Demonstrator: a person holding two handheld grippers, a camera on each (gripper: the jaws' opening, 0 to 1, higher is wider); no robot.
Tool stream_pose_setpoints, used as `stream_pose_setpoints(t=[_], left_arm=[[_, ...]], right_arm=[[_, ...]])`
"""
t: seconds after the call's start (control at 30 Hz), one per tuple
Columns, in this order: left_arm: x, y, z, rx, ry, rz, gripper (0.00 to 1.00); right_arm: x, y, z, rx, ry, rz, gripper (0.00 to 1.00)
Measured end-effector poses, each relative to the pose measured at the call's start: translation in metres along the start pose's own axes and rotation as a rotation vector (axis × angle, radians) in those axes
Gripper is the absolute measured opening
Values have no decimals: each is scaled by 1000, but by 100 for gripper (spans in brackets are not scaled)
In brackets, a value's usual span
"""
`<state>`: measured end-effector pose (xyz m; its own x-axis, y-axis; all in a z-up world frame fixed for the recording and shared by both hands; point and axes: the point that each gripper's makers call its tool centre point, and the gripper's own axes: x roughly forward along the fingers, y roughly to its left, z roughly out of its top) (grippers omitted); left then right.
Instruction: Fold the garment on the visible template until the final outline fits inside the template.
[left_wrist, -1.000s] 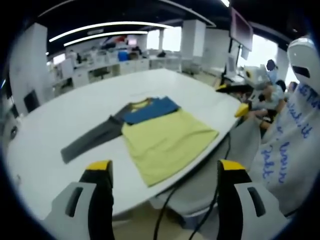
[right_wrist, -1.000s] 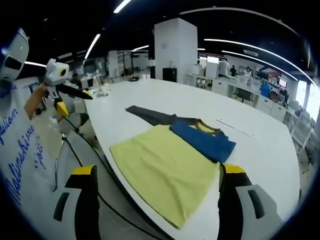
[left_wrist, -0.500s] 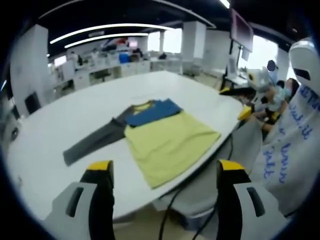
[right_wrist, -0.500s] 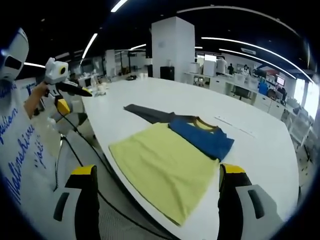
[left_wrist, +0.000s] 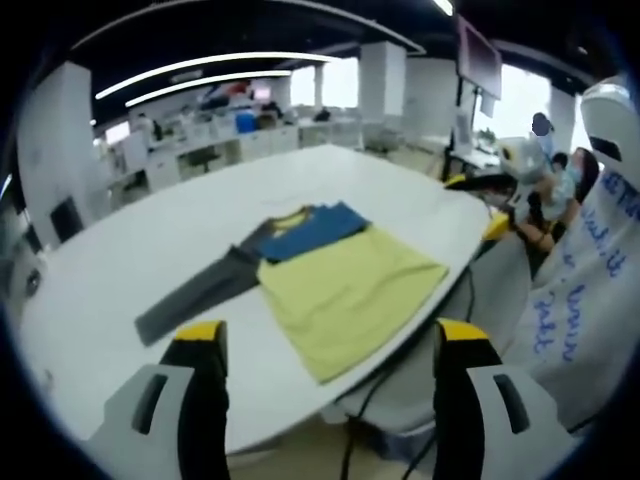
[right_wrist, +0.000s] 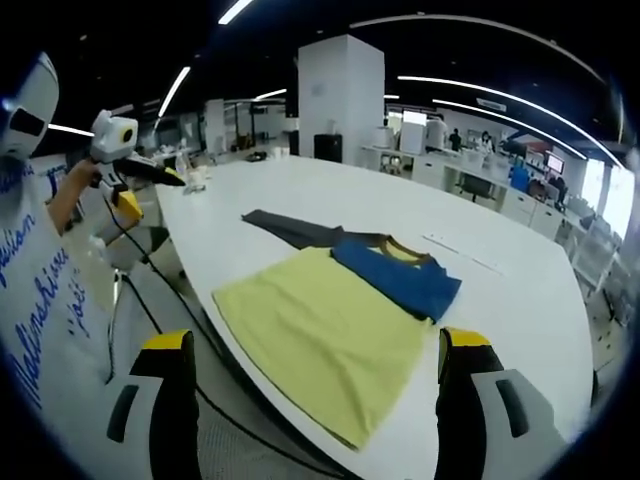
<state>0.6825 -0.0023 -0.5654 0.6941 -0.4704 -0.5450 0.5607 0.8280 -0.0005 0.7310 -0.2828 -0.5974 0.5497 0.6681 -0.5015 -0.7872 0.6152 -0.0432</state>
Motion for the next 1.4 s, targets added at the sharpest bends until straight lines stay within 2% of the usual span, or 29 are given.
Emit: stream_pose_setpoints(t=[0.53, 1.0, 1.4], left_arm=[[-4, 27, 14, 55, -9, 25, 80], [-4, 60, 11, 42, -24, 40, 76], [-6, 98, 8, 20, -40, 49, 75]], right_arm=[[-6, -1, -2, 11, -1, -54, 100], [-6, 0, 1, 23, -7, -101, 100], [-3, 5, 4, 36, -12, -158, 100]])
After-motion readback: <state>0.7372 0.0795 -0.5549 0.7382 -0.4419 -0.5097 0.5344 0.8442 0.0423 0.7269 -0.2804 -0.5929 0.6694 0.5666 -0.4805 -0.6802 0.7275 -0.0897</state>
